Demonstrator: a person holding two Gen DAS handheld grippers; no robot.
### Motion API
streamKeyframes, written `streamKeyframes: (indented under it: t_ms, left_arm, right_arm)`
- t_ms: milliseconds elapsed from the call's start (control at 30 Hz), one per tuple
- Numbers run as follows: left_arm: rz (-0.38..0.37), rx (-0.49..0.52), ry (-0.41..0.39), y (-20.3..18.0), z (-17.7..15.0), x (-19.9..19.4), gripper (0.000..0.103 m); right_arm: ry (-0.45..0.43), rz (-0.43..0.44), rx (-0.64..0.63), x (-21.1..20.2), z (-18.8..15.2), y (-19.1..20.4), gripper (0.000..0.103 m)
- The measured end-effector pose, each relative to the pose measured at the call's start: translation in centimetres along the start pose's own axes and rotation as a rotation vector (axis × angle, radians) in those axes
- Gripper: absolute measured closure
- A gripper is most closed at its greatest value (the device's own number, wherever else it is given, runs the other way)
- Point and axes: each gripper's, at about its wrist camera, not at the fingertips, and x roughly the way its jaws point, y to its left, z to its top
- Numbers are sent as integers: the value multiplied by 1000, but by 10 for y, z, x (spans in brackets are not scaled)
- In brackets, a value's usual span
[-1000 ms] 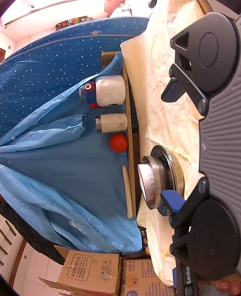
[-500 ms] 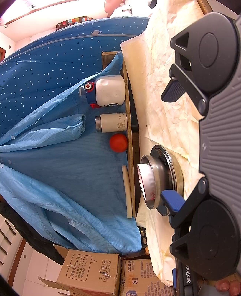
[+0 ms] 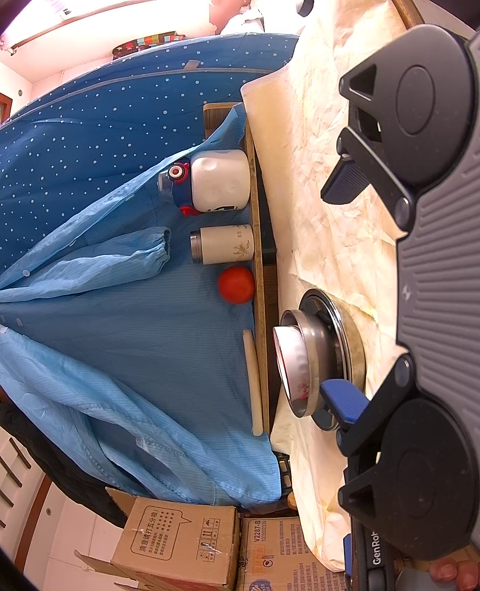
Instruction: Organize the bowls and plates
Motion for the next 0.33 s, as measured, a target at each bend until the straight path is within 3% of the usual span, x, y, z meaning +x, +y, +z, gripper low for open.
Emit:
streamKeyframes:
  t_ms: [333]
  left_arm:
    - [-3,5,2,-2,-2,0,1]
  right_arm:
    - [-1,1,-1,0,0,0,0]
